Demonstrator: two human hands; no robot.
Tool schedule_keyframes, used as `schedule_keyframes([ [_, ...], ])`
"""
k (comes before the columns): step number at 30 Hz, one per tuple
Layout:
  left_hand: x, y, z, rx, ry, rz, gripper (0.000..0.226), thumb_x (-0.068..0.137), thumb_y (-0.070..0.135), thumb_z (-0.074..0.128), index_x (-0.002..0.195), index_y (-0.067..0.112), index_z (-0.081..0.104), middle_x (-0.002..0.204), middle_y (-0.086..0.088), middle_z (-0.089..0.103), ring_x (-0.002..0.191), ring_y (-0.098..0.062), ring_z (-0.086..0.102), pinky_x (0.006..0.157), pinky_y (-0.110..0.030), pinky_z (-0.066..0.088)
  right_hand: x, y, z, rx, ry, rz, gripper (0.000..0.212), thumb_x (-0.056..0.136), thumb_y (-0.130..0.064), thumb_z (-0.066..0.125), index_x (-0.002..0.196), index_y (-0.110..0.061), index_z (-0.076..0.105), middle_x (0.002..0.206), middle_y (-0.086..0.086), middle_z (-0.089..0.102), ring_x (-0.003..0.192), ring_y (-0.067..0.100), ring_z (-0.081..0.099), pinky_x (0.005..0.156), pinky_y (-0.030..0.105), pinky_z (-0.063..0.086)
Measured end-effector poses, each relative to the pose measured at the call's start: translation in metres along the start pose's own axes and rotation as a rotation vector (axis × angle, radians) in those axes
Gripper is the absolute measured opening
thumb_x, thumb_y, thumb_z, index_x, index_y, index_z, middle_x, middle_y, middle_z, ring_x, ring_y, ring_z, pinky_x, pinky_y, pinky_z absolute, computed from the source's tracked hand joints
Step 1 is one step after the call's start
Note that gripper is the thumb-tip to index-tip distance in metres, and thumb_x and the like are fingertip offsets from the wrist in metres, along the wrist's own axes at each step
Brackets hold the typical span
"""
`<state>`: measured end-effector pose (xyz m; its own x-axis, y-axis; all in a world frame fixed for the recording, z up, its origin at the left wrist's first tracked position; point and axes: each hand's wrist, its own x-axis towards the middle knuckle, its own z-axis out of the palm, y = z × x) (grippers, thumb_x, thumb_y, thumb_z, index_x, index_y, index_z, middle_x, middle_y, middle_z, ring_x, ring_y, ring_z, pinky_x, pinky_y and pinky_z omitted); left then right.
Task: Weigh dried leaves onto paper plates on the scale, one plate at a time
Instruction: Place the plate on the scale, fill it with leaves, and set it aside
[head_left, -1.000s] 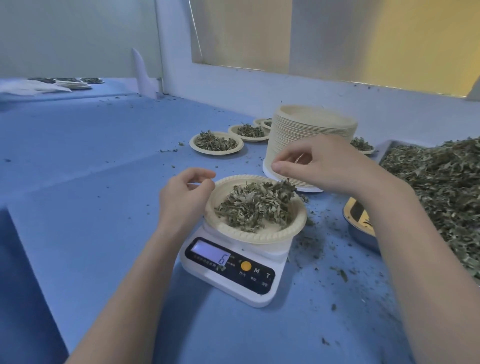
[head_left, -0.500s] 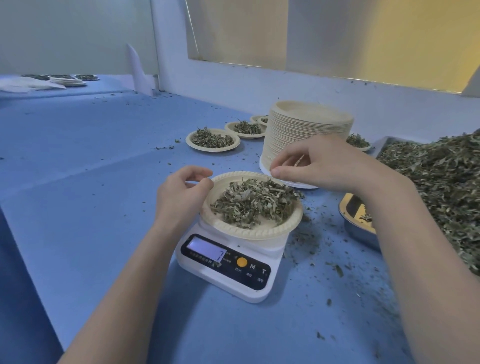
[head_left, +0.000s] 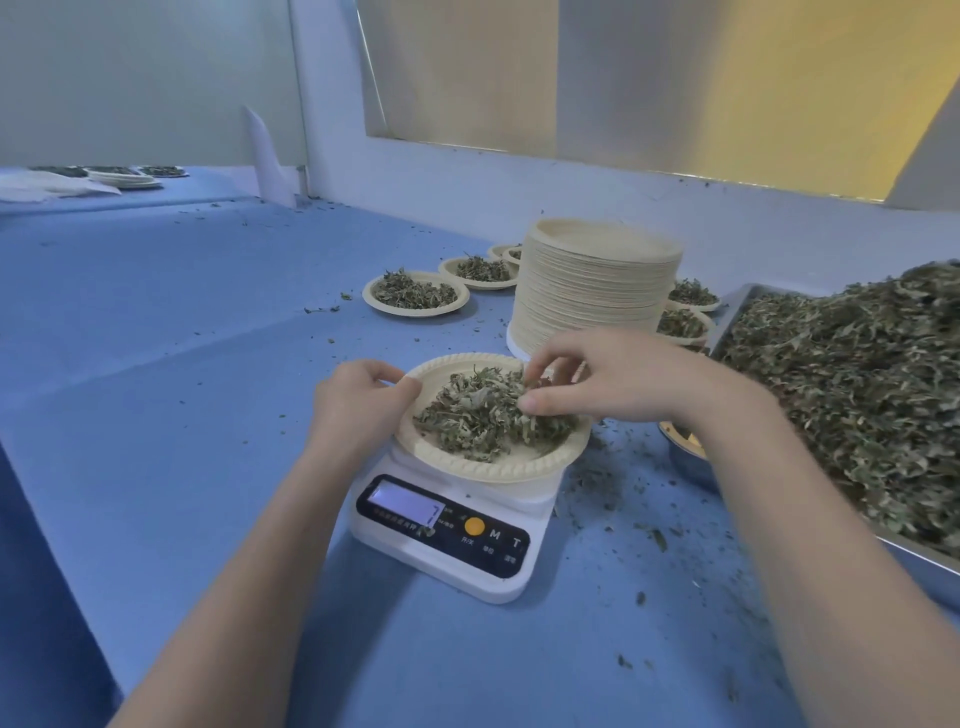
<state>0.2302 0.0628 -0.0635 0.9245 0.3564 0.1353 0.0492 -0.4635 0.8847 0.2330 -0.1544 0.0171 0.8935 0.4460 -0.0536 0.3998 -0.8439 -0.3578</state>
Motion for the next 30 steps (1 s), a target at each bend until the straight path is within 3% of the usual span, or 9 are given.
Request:
schedule_keyframes([
  [3, 0.002, 0.010, -0.007, 0.041, 0.007, 0.030, 0.012, 0.088, 0.022, 0.059, 0.079, 0.018, 0.064, 0.068, 0.000, 0.063, 0.054, -0.014, 0.057, 0.048, -0.023, 0.043, 0.010, -0.013, 0.015, 0.012, 0.081, -0.057, 0.025, 0.080, -0.049, 0.069, 0.096, -0.031, 0.062, 0.089, -0.015, 0.059, 0.079, -0.002, 0.053, 0.065, 0.014, 0.039],
  [5, 0.002, 0.016, -0.016, 0.052, 0.037, 0.044, 0.018, 0.089, 0.018, 0.056, 0.072, 0.017, 0.062, 0.054, 0.001, 0.063, 0.043, -0.010, 0.059, 0.046, -0.022, 0.045, 0.019, -0.026, 0.021, -0.013, 0.149, -0.100, 0.023, 0.080, -0.045, 0.069, 0.094, -0.030, 0.059, 0.087, -0.012, 0.057, 0.077, 0.005, 0.052, 0.063, 0.021, 0.040],
  [8, 0.003, 0.023, -0.034, 0.029, 0.064, 0.035, 0.024, 0.089, 0.015, 0.055, 0.067, 0.012, 0.063, 0.040, 0.003, 0.060, 0.034, -0.008, 0.057, 0.047, -0.024, 0.045, 0.031, -0.047, 0.022, -0.059, 0.259, -0.179, 0.021, 0.082, -0.038, 0.067, 0.100, -0.030, 0.062, 0.086, -0.016, 0.047, 0.086, 0.009, 0.047, 0.073, 0.026, 0.039],
  [14, 0.014, 0.033, -0.064, -0.075, 0.100, -0.020, 0.019, 0.089, 0.014, 0.059, 0.075, 0.003, 0.065, 0.039, -0.001, 0.059, 0.034, -0.016, 0.058, 0.061, -0.032, 0.055, 0.045, -0.069, 0.009, -0.151, 0.152, -0.205, 0.049, 0.084, -0.048, 0.062, 0.131, -0.038, 0.053, 0.139, -0.006, 0.044, 0.130, 0.015, 0.036, 0.100, 0.030, 0.031],
  [17, 0.026, 0.037, -0.074, -0.085, 0.130, -0.038, 0.019, 0.089, 0.015, 0.061, 0.075, 0.005, 0.066, 0.039, -0.001, 0.059, 0.035, -0.017, 0.059, 0.067, -0.038, 0.058, 0.049, -0.070, -0.004, -0.025, 0.176, -0.266, 0.051, 0.081, -0.056, 0.062, 0.130, -0.042, 0.052, 0.135, -0.011, 0.049, 0.123, 0.008, 0.041, 0.094, 0.027, 0.034],
  [20, 0.045, 0.041, -0.080, -0.092, 0.145, -0.041, 0.019, 0.089, 0.015, 0.062, 0.073, 0.008, 0.066, 0.041, -0.002, 0.061, 0.037, -0.019, 0.061, 0.069, -0.039, 0.058, 0.057, -0.067, -0.014, 0.134, 0.353, -0.292, 0.038, 0.085, -0.052, 0.059, 0.121, -0.040, 0.059, 0.122, -0.010, 0.058, 0.108, 0.006, 0.047, 0.085, 0.022, 0.032],
  [22, 0.062, 0.043, -0.081, -0.098, 0.143, -0.040, 0.019, 0.089, 0.015, 0.062, 0.072, 0.008, 0.065, 0.042, -0.001, 0.061, 0.038, -0.021, 0.062, 0.068, -0.039, 0.058, 0.067, -0.061, -0.017, 0.114, 0.421, -0.291, 0.032, 0.090, -0.047, 0.055, 0.118, -0.034, 0.063, 0.121, -0.006, 0.060, 0.113, 0.011, 0.045, 0.089, 0.021, 0.029],
  [27, 0.121, 0.049, -0.072, -0.140, 0.152, -0.044, 0.022, 0.088, 0.015, 0.062, 0.069, 0.006, 0.062, 0.045, -0.009, 0.063, 0.041, -0.027, 0.064, 0.076, -0.051, 0.056, 0.105, -0.046, -0.025, 0.036, 0.380, -0.298, 0.036, 0.095, -0.045, 0.048, 0.125, -0.030, 0.062, 0.138, -0.003, 0.050, 0.128, 0.012, 0.030, 0.092, 0.014, 0.015],
  [30, 0.163, 0.059, -0.061, -0.186, 0.136, -0.069, 0.021, 0.088, 0.013, 0.060, 0.069, 0.006, 0.062, 0.044, -0.007, 0.062, 0.041, -0.030, 0.064, 0.077, -0.055, 0.055, 0.141, -0.037, -0.042, -0.095, 0.289, -0.282, 0.044, 0.094, -0.051, 0.046, 0.133, -0.032, 0.053, 0.144, -0.002, 0.043, 0.133, 0.012, 0.027, 0.101, 0.019, 0.016],
])
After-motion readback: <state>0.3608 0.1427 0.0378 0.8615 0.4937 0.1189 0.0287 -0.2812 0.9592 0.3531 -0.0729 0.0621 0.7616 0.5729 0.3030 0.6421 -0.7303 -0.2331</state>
